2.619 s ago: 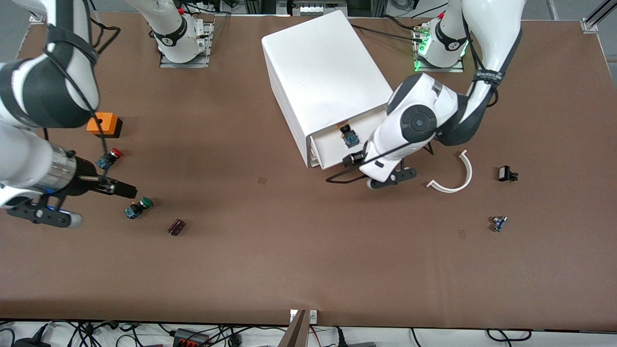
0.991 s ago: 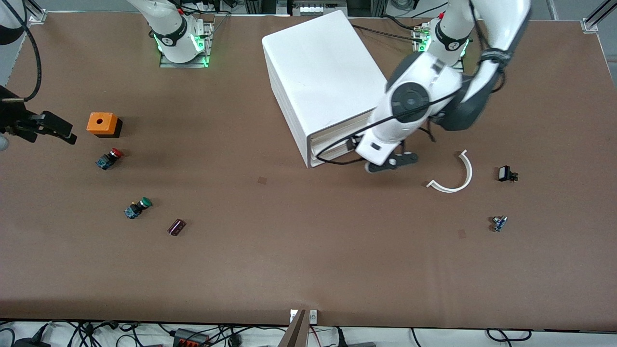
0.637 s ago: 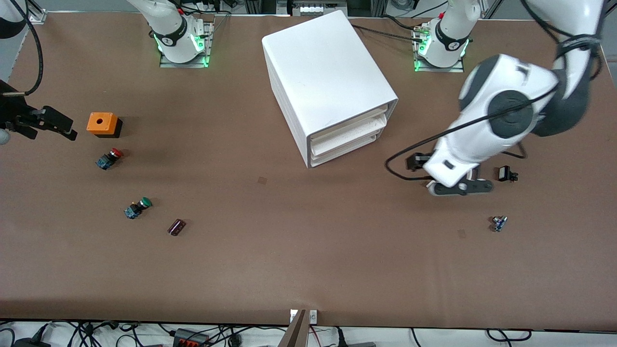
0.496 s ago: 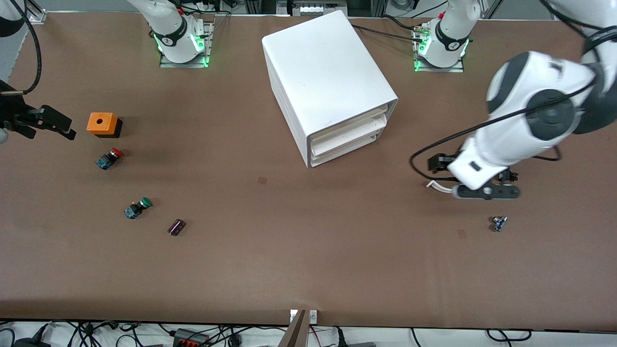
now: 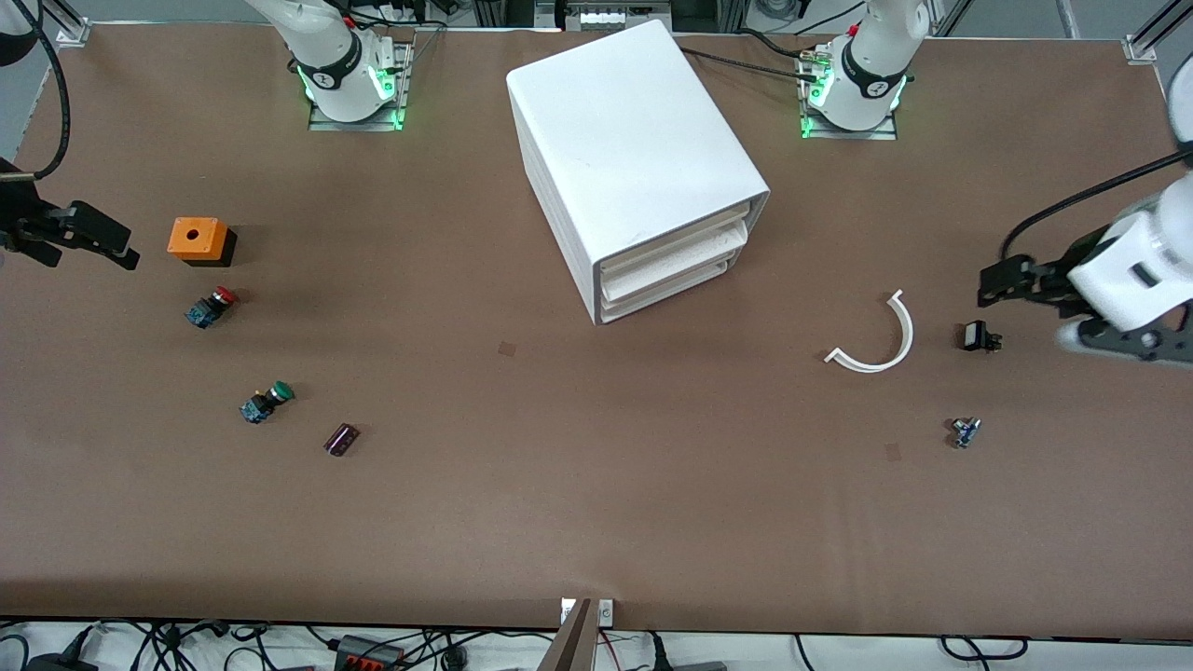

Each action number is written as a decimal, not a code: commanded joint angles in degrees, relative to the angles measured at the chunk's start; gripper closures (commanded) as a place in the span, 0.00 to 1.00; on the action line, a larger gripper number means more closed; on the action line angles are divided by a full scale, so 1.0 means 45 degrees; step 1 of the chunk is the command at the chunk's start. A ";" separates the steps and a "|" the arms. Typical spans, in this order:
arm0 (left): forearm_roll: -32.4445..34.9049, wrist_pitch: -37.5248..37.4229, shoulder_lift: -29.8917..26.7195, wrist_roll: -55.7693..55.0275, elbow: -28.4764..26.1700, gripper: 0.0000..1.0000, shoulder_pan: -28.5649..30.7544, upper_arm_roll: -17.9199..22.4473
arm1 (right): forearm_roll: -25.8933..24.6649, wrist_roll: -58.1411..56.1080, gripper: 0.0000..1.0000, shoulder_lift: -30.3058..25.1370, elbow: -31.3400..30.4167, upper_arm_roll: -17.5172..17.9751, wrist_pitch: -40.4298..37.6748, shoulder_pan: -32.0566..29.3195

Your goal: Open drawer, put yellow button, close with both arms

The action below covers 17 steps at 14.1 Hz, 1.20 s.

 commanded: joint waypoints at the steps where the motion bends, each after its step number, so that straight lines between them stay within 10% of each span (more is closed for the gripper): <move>1: -0.0473 0.2267 -0.2667 0.0386 -0.3628 0.00 -0.1864 0.2218 | -0.0108 -0.0154 0.00 -0.0075 0.0033 0.0165 -0.0210 -0.0118; 4: -0.0453 0.3802 -0.4039 0.0367 -0.5513 0.00 -0.2080 0.2493 | -0.0069 -0.0212 0.00 -0.0055 0.0033 0.0185 -0.0210 -0.0274; 17: -0.0433 0.1985 -0.3748 0.0269 -0.4479 0.00 -0.2218 0.2318 | -0.0186 -0.0173 0.00 -0.0114 0.0053 0.0575 -0.0541 -0.0450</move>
